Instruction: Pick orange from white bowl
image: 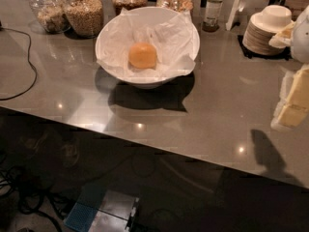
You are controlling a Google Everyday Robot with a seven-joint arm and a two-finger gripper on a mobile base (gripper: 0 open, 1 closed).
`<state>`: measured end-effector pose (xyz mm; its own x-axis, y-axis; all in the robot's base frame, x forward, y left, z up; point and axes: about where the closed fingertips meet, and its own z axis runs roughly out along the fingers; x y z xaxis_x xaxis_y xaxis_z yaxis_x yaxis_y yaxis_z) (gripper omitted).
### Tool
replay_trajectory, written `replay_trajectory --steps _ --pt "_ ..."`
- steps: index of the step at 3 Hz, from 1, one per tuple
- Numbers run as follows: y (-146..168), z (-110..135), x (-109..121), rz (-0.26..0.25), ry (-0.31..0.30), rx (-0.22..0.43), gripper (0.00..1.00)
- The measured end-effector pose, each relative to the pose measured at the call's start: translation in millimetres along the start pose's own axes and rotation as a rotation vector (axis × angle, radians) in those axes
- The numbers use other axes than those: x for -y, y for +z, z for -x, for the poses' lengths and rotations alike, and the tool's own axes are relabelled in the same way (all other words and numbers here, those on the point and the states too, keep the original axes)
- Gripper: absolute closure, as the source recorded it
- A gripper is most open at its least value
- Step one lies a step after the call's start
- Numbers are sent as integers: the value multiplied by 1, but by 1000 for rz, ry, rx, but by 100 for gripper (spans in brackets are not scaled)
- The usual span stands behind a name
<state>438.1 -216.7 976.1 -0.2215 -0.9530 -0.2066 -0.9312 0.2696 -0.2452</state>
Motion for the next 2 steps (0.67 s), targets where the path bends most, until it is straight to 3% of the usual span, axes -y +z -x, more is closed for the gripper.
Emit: replay_trajectory --steps 2 --pt "3 13 5 -8 -27 2 0"
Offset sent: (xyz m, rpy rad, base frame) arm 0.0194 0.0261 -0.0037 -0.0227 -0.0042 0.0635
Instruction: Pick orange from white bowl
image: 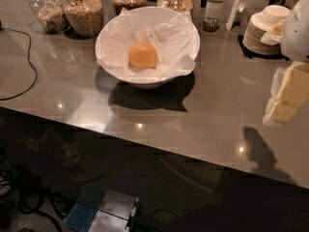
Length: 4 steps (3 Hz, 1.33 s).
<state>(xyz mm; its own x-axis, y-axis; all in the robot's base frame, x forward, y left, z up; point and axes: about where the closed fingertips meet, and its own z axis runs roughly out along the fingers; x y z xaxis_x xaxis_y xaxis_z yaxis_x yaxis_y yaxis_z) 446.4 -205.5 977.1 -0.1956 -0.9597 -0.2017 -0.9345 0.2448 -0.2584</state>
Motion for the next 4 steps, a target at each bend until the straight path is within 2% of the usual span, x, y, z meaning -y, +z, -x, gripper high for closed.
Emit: replay_trajectory --steps 2,4 --pt "9 62 42 0 -75 130 0" --pt "38 146 85 89 -162 281 0"
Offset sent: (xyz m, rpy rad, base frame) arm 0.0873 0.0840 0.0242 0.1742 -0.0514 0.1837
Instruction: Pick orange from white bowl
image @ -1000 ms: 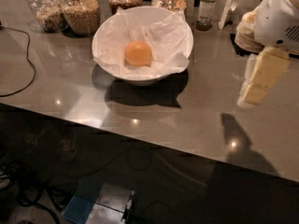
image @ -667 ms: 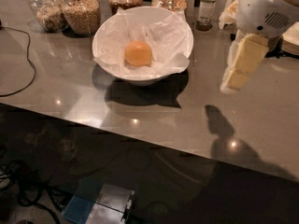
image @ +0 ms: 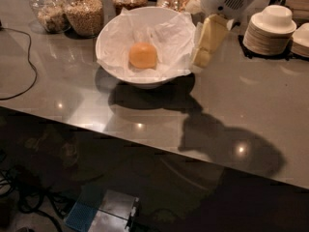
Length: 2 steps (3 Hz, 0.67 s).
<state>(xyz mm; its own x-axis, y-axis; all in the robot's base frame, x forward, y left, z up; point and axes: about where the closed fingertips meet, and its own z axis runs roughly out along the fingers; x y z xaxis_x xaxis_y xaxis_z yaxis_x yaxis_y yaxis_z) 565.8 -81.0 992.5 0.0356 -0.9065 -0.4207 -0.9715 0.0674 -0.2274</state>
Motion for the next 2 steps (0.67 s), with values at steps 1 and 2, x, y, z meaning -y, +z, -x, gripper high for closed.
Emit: replay_trajectory --steps 1,2 --pt "17 25 24 9 -16 48 0" --pt "17 25 24 8 -16 49 0"
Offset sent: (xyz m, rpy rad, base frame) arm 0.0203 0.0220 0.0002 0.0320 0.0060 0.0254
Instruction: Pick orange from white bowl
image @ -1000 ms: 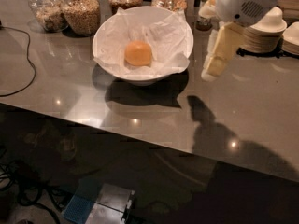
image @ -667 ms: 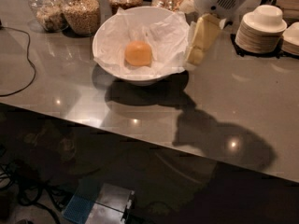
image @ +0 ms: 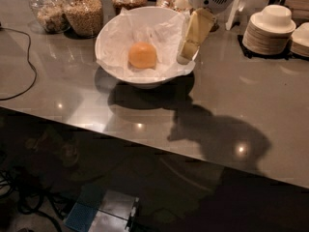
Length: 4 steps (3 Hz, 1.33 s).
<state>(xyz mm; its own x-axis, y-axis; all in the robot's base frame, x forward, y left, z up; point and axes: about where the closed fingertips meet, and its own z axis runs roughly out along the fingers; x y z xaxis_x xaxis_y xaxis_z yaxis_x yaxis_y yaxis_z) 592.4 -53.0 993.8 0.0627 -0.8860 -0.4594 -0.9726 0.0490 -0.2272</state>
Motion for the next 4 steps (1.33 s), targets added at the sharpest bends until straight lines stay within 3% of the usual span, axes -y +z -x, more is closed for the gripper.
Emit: replay_trajectory --steps 1,2,3,4 --pt "13 10 12 -36 24 65 0" --pt "41 29 45 -69 76 187 0" --pt "56 35 65 -54 139 241 0" --pt "73 31 73 -26 212 252 19"
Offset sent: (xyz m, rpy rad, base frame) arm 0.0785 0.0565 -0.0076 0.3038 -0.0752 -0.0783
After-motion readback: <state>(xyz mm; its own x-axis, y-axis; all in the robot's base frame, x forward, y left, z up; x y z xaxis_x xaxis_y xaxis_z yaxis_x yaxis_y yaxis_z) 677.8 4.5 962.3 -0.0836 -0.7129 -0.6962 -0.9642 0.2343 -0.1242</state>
